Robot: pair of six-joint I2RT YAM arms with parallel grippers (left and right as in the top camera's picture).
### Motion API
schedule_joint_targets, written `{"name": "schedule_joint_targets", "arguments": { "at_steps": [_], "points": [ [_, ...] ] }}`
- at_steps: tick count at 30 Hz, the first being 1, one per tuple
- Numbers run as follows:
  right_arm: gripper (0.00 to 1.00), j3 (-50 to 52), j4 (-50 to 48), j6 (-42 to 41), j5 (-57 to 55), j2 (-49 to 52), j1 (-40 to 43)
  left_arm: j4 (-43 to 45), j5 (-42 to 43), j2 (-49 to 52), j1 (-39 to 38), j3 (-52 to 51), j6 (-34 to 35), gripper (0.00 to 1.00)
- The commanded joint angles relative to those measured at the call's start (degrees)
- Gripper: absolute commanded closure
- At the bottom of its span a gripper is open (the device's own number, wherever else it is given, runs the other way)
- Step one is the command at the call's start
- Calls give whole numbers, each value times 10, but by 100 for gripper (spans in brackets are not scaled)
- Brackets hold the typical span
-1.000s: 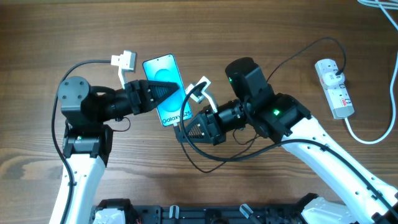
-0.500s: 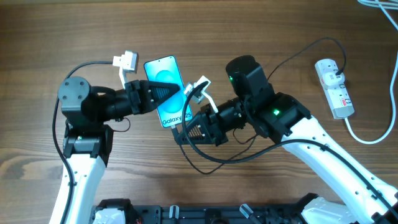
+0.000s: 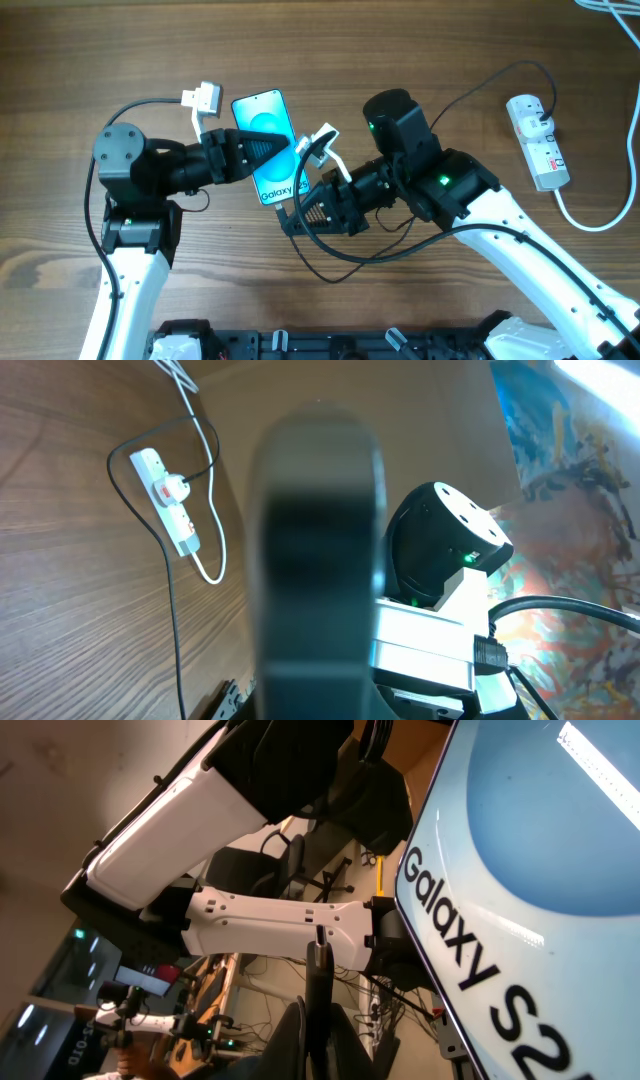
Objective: Plug charger to phone and switch on socket
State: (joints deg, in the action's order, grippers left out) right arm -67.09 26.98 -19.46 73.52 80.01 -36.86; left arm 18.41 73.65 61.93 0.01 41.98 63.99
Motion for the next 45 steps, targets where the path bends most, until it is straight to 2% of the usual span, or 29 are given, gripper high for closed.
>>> {"name": "schedule_joint_targets", "arguments": {
  "at_steps": [1, 6, 12, 22, 33, 45],
  "points": [
    [96, 0, 12, 29, 18, -5, 2, 7, 5, -7, -1, 6, -5, 96],
    [96, 0, 65, 74, -32, -5, 2, 7, 2, -7, -1, 6, -5, 96],
    [96, 0, 54, 62, -70, -5, 2, 38, 9, -7, -1, 6, -6, 96],
    [96, 0, 33, 28, -118, -5, 7, 38, 24, -6, -1, 6, -8, 96],
    [96, 0, 31, 26, -65, -5, 21, 54, 22, -6, -1, 6, -24, 96],
    [96, 0, 40, 60, -14, -5, 21, 67, -23, -6, -1, 6, 12, 96]
  ]
}}
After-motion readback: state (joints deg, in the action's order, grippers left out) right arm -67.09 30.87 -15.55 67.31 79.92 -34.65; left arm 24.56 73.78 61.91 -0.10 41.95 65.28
